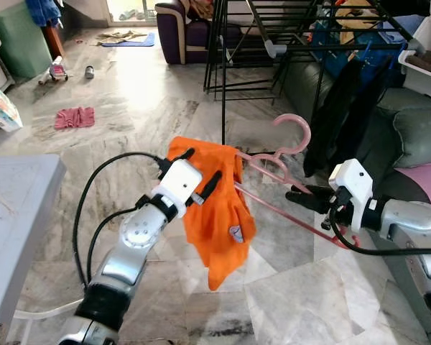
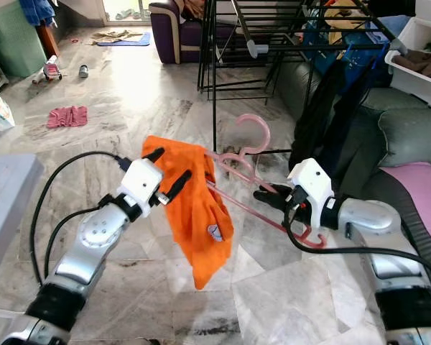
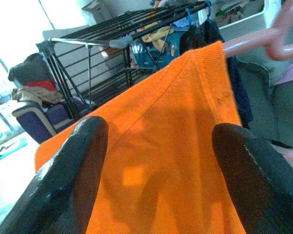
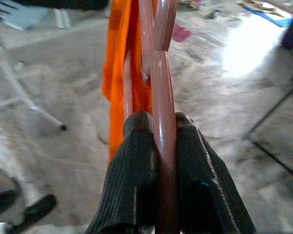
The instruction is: Hang hanger
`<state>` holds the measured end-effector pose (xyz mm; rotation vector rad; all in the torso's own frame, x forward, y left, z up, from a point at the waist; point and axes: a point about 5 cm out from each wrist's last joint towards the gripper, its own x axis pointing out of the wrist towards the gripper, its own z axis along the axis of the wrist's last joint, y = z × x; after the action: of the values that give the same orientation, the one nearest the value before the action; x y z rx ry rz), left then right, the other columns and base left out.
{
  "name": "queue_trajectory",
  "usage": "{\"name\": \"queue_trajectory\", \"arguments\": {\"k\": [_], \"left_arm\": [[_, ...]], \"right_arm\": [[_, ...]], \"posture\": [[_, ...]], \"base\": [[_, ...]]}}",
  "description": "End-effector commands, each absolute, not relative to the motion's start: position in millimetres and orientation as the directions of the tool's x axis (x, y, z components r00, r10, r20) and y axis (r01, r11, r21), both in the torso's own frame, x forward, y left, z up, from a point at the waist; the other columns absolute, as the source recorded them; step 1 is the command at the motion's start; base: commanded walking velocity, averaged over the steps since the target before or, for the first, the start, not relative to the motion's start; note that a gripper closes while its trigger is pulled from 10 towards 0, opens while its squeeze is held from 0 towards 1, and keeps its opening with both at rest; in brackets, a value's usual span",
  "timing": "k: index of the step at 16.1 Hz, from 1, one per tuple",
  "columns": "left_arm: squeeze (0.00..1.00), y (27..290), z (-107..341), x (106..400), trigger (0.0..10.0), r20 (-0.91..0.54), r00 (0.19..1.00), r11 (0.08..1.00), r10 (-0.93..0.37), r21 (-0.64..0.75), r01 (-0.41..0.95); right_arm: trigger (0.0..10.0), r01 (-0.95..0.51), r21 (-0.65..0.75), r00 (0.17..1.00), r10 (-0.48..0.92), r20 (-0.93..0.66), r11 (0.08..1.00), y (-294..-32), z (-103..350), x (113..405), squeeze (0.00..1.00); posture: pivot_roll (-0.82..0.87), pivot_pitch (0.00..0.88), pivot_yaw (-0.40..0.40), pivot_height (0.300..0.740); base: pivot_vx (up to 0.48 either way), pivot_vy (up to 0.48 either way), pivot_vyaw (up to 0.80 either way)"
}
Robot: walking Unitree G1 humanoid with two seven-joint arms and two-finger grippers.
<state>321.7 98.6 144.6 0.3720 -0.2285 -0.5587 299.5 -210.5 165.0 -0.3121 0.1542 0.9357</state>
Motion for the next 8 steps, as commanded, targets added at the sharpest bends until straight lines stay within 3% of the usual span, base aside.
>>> {"name": "queue_trajectory", "arguments": {"k": [1, 5, 6, 7, 8], "left_arm": [[0.00, 97, 143, 324, 10.0, 0.097, 0.830, 0.783, -0.550, 0.406, 0.472], [0.00, 92, 144, 331, 10.0, 0.103, 0.839, 0.788, -0.535, 0.418, 0.452], [0.00, 94, 145, 332, 4.3, 0.104, 0.844, 0.792, -0.526, 0.422, 0.441], [0.00, 96, 145, 334, 2.1, 0.110, 0.850, 0.793, -0.516, 0.435, 0.425], [0.00, 98, 145, 335, 1.5, 0.103, 0.852, 0.786, -0.513, 0.456, 0.418]], "right_arm": [[10.0, -0.832, -0.193, 0.554, 0.798, -0.236, 0.521, -208, 174, 295, 0.00], [10.0, -0.847, -0.162, 0.532, 0.809, -0.251, 0.506, -209, 170, 288, 0.00], [10.0, -0.848, -0.157, 0.529, 0.811, -0.249, 0.505, -208, 171, 287, 0.00], [10.0, -0.851, -0.152, 0.526, 0.813, -0.250, 0.503, -208, 171, 286, 0.00], [10.0, -0.851, -0.150, 0.525, 0.814, -0.250, 0.503, -208, 171, 285, 0.00]], "posture": [[0.02, 0.072, -0.035, 0.740], [0.01, 0.074, -0.031, 0.740], [0.01, 0.075, -0.030, 0.740], [0.01, 0.075, -0.030, 0.740], [0.01, 0.075, -0.030, 0.740]], "base": [[0.000, 0.000, 0.00], [0.000, 0.000, 0.00], [0.000, 0.000, 0.00], [0.000, 0.000, 0.00], [0.000, 0.000, 0.00]]}}
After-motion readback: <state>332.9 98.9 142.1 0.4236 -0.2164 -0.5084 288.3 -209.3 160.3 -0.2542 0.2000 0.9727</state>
